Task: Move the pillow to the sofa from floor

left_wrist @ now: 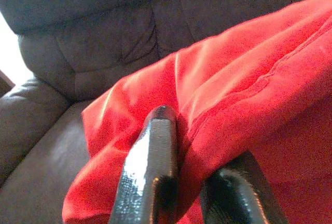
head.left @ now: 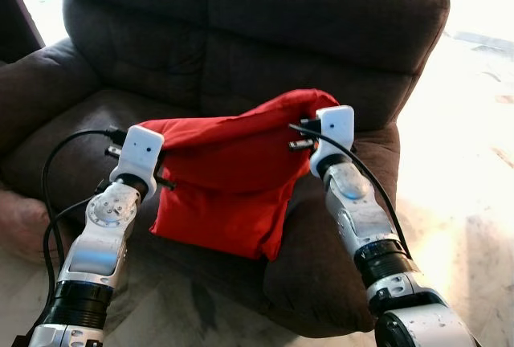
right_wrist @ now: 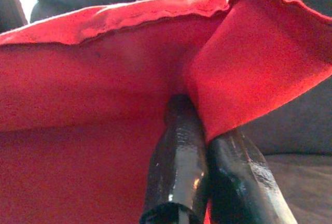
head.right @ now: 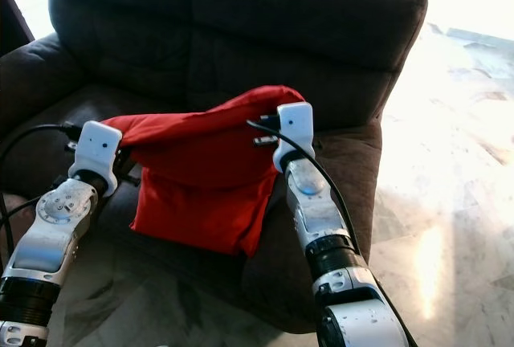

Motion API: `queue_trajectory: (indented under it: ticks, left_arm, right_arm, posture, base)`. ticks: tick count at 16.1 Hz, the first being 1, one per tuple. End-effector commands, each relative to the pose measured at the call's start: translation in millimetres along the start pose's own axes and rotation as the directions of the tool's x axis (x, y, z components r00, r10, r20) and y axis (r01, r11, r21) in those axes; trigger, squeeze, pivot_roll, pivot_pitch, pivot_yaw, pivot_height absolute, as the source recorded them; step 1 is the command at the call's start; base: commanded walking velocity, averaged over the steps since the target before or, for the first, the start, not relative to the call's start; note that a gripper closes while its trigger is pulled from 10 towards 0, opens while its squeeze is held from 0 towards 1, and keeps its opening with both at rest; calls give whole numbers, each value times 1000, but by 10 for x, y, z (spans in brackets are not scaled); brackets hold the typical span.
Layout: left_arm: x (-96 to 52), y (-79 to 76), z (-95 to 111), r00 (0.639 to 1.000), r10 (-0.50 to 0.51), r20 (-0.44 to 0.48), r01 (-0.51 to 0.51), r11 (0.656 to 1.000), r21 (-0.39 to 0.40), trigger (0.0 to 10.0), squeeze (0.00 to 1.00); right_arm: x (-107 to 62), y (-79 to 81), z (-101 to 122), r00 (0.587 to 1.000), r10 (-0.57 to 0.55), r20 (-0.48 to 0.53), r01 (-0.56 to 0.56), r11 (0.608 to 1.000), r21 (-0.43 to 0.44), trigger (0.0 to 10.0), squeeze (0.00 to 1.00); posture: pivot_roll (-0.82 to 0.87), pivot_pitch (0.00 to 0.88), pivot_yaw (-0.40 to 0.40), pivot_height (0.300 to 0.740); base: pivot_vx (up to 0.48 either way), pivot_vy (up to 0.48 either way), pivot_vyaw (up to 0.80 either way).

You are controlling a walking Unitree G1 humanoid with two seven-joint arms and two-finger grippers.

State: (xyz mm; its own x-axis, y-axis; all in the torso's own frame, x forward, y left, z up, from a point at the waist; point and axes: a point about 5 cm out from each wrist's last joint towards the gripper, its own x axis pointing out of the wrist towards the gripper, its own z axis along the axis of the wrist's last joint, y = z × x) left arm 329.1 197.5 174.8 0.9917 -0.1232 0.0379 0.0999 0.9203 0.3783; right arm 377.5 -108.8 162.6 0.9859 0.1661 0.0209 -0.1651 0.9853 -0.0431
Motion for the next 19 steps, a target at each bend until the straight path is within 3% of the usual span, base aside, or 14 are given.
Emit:
queue_trajectory:
  ticks: [1, 4, 5, 6, 12, 14, 16, 17, 19]
  left_arm:
    - [-26, 38, -53, 999, 21, -26, -21, 1000, 9, 10000, 1000]
    - [-22, 62, -37, 999, 35, -19, -35, 999, 16, 10000, 1000]
    - [-22, 65, -38, 999, 44, -22, -43, 999, 22, 10000, 1000]
    - [-29, 52, -42, 999, 40, -19, -39, 999, 29, 10000, 0]
    - [-131, 16, -277, 995, 71, -76, -72, 997, -8, 10000, 0]
    - [-226, -38, -570, 983, 78, -165, -85, 996, -37, 10000, 0]
    - [-335, -86, -851, 963, 89, -256, -113, 990, -80, 10000, 0]
    - [-432, -135, -1090, 939, 100, -330, -151, 980, -132, 10000, 0]
    - [-512, -211, -1289, 913, 88, -398, -156, 978, -141, 10000, 0]
  right_arm:
    - [-4, -74, 19, 1000, -29, 4, 29, 1000, 4, 10000, 1000]
    - [6, -60, 56, 999, -33, 18, 33, 999, -3, 10000, 988]
    - [5, -64, 48, 999, -36, 16, 36, 999, -10, 10000, 0]
    - [-4, -72, 24, 999, -42, 10, 42, 999, -11, 10000, 0]
    - [-69, -165, -156, 996, -76, -46, 76, 997, -3, 10000, 0]
    - [-159, -214, -416, 991, -78, -112, 78, 997, -8, 10000, 0]
    - [-272, -270, -681, 979, -85, -188, 95, 994, 45, 10000, 0]
    - [-398, -313, -926, 961, -83, -263, 98, 994, 44, 10000, 0]
    - [-539, -337, -1159, 935, -78, -346, 94, 995, 27, 10000, 0]
  posture:
    - [134, 113, -39, 740]
    - [135, 112, -40, 740]
    - [136, 113, -41, 740]
    - [136, 113, -41, 740]
    - [135, 119, -44, 740]
    - [132, 121, -45, 740]
    - [133, 121, -43, 740]
    - [135, 120, -44, 740]
    - [136, 121, -44, 740]
  base:
    - [0, 0, 0]
    - [0, 0, 0]
    - [0, 0, 0]
    - [0, 0, 0]
    - [0, 0, 0]
    - [0, 0, 0]
    - [0, 0, 0]
    - [0, 0, 0]
    - [0, 0, 0]
